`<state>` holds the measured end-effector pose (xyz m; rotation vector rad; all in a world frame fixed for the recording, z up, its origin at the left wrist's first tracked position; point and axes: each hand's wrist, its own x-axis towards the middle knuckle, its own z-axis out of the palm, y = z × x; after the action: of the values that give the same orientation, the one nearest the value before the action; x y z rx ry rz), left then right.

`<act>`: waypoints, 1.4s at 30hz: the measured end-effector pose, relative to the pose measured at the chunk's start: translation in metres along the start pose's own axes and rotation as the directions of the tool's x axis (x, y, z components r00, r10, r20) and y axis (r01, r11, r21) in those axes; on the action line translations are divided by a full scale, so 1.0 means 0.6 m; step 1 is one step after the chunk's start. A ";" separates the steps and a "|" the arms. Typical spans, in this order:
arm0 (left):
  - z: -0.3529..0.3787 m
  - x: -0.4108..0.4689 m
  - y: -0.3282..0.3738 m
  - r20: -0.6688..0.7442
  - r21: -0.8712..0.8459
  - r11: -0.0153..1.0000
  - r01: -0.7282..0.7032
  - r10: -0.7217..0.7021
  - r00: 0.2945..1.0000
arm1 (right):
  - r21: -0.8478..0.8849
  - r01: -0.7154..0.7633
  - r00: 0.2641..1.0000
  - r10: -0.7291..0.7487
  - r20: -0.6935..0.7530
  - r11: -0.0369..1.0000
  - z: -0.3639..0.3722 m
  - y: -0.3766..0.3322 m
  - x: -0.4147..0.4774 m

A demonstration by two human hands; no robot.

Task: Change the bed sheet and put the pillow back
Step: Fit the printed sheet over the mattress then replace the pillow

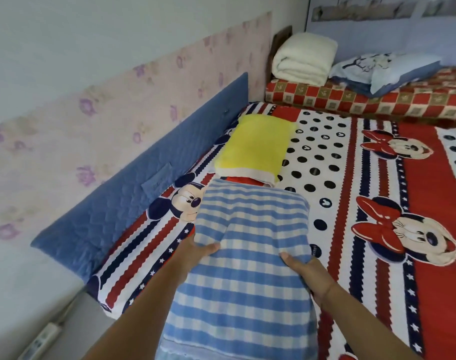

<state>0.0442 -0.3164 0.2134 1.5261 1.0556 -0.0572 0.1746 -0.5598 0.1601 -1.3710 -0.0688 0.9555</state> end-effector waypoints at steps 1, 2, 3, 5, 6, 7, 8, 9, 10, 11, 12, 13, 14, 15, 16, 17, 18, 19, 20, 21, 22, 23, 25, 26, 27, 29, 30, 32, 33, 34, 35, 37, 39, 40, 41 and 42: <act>-0.013 0.014 0.009 0.012 0.012 1.000 -0.003 0.003 1.000 | 0.012 -0.002 1.000 0.002 -0.010 1.000 0.013 0.000 0.017; -0.025 0.034 0.012 0.015 0.032 0.999 0.010 -0.011 1.000 | 0.018 -0.006 1.000 0.006 -0.018 1.000 0.024 0.003 0.036; -0.041 0.057 0.015 0.015 0.037 0.999 0.026 -0.026 1.000 | 0.015 -0.020 1.000 0.020 -0.022 1.000 0.037 0.005 0.061; -0.061 0.077 0.022 0.015 0.063 0.997 0.040 -0.041 0.999 | 0.017 -0.035 0.999 0.035 -0.014 0.999 0.057 0.006 0.088; -0.078 0.100 0.021 0.016 0.065 0.997 0.030 -0.032 0.999 | 0.021 -0.043 0.999 0.043 -0.017 0.999 0.072 0.010 0.110; -0.094 0.126 0.020 0.020 0.055 0.998 0.036 -0.037 0.999 | 0.014 -0.044 0.999 0.044 -0.029 0.999 0.089 0.011 0.130; -0.109 0.154 0.019 0.032 0.041 0.998 0.043 -0.044 0.999 | 0.014 -0.036 0.999 0.036 -0.040 0.999 0.103 0.012 0.152; -0.124 0.177 0.020 0.049 0.037 0.998 0.043 -0.044 0.998 | 0.013 -0.032 0.998 0.033 -0.054 0.999 0.118 0.013 0.171; -0.138 0.197 0.022 0.066 0.031 0.999 0.039 -0.041 0.997 | 0.013 -0.031 0.997 0.032 -0.070 0.999 0.130 0.013 0.190; -0.150 0.220 0.022 0.071 0.029 0.999 0.034 -0.036 0.997 | 0.014 -0.038 0.995 0.039 -0.087 0.999 0.143 0.012 0.208; -0.163 0.245 0.021 0.079 0.027 0.999 0.033 -0.035 0.996 | 0.018 -0.042 0.994 0.044 -0.100 0.999 0.157 0.012 0.225; -0.175 0.271 0.024 0.092 0.028 0.999 0.029 -0.032 0.995 | 0.028 -0.047 0.992 0.050 -0.115 0.999 0.171 0.014 0.241; -0.187 0.293 0.027 0.104 0.025 0.999 0.024 -0.026 0.994 | 0.032 -0.042 0.990 0.046 -0.130 0.999 0.185 0.017 0.258; -0.198 0.319 0.029 0.117 0.025 1.000 0.016 -0.019 0.993 | 0.036 -0.037 0.989 0.042 -0.143 0.999 0.198 0.018 0.275; -0.209 0.345 0.032 0.129 0.021 1.000 0.010 -0.012 0.992 | 0.040 -0.036 0.986 0.042 -0.160 0.999 0.209 0.020 0.295; -0.219 0.374 0.034 0.144 0.028 1.000 0.004 -0.008 0.990 | 0.038 -0.046 0.983 0.052 -0.179 0.998 0.220 0.022 0.315; -0.229 0.400 0.036 0.167 0.020 1.000 0.003 -0.007 0.986 | 0.036 -0.051 0.979 0.057 -0.194 0.998 0.230 0.024 0.335; -0.236 0.430 0.035 0.184 0.013 1.000 -0.004 0.002 0.983 | 0.024 -0.054 0.978 0.058 -0.199 0.998 0.236 0.026 0.355; -0.241 0.458 0.032 0.199 0.013 1.000 -0.011 0.008 0.980 | 0.011 -0.058 0.977 0.059 -0.206 0.998 0.241 0.030 0.374; -0.245 0.486 0.026 0.208 0.010 1.000 -0.020 0.017 0.978 | 0.001 -0.078 0.970 0.076 -0.233 0.997 0.247 0.035 0.392; -0.248 0.510 0.018 0.211 0.009 1.000 -0.025 0.022 0.977 | -0.021 -0.088 0.961 0.079 -0.266 0.996 0.251 0.043 0.408; -0.248 0.534 0.007 0.216 0.009 0.999 -0.034 0.032 0.976 | -0.041 -0.081 0.956 0.066 -0.287 0.996 0.254 0.055 0.422; -0.248 0.568 -0.023 0.216 0.014 0.999 -0.034 0.030 0.976 | -0.121 -0.070 0.958 0.033 -0.285 0.990 0.264 0.078 0.439; -0.249 0.577 -0.040 0.216 0.022 1.000 -0.016 0.011 0.976 | -0.169 -0.105 0.956 0.053 -0.287 0.980 0.269 0.091 0.443; -0.249 0.586 -0.062 0.215 0.040 0.999 -0.003 -0.005 0.977 | -0.179 -0.143 0.954 0.087 -0.288 0.974 0.271 0.107 0.443; -0.253 0.598 -0.111 0.234 0.040 0.998 0.048 -0.056 0.971 | -0.194 -0.183 0.935 0.110 -0.338 0.964 0.268 0.153 0.439; -0.257 0.602 -0.138 0.233 0.015 0.997 0.071 -0.072 0.970 | -0.214 -0.215 0.921 0.125 -0.369 0.953 0.274 0.164 0.435; -0.266 0.596 -0.173 0.236 -0.011 0.997 0.074 -0.070 0.969 | -0.183 -0.284 0.881 0.181 -0.436 0.941 0.276 0.198 0.432; -0.270 0.589 -0.181 0.248 -0.014 0.997 0.076 -0.070 0.966 | -0.119 -0.288 0.866 0.205 -0.457 0.950 0.283 0.208 0.427; -0.274 0.587 -0.192 0.261 -0.007 0.995 0.095 -0.090 0.961 | -0.093 -0.288 0.861 0.215 -0.460 0.953 0.292 0.218 0.421; -0.277 0.584 -0.197 0.271 0.018 0.994 0.105 -0.106 0.957 | -0.082 -0.288 0.853 0.217 -0.474 0.954 0.294 0.229 0.420; -0.281 0.583 -0.210 0.266 0.073 0.986 0.148 -0.162 0.950 | -0.094 -0.290 0.838 0.205 -0.506 0.952 0.303 0.253 0.419; -0.283 0.572 -0.217 0.256 0.115 0.979 0.167 -0.192 0.948 | -0.116 -0.311 0.833 0.211 -0.512 0.943 0.320 0.261 0.406; -0.285 0.567 -0.220 0.249 0.137 0.976 0.171 -0.201 0.947 | -0.132 -0.336 0.817 0.218 -0.534 0.933 0.333 0.258 0.396; -0.286 0.561 -0.223 0.247 0.162 0.972 0.172 -0.209 0.946 | -0.137 -0.356 0.799 0.225 -0.558 0.925 0.339 0.261 0.388; -0.288 0.552 -0.225 0.252 0.177 0.968 0.178 -0.219 0.942 | -0.150 -0.375 0.783 0.226 -0.579 0.915 0.343 0.268 0.380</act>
<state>0.0640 -0.0053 -0.0332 1.4914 0.9979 -0.4849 0.1205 -0.2753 -0.0307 -1.9019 0.5033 0.7909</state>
